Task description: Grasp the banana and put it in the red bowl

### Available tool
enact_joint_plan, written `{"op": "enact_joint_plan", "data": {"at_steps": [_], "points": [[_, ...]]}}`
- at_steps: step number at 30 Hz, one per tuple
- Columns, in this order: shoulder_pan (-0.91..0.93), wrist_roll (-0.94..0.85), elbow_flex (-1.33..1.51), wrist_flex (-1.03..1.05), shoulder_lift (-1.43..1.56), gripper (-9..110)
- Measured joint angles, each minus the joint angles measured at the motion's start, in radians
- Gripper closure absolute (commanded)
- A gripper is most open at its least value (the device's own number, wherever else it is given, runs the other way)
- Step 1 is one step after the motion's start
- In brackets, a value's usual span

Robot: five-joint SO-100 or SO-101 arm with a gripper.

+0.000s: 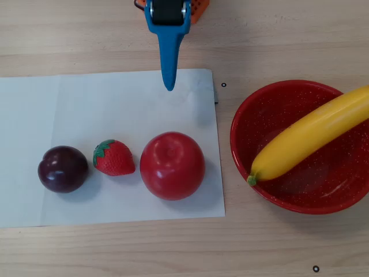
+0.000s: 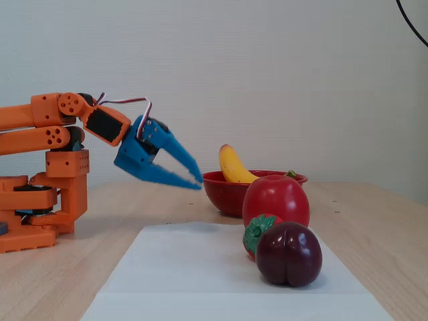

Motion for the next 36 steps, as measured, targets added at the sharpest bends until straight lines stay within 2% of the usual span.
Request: {"op": "enact_joint_plan", "data": {"at_steps": [3,11,20,36], "points": [[0.0,0.0,0.06,-0.018,-0.005,101],[0.0,-0.097,0.061,0.138,-0.005,101],[0.0,-0.123,0.061,0.307,-0.005,101],[0.0,-0.137,0.061,0.311,-0.005,101]]}}
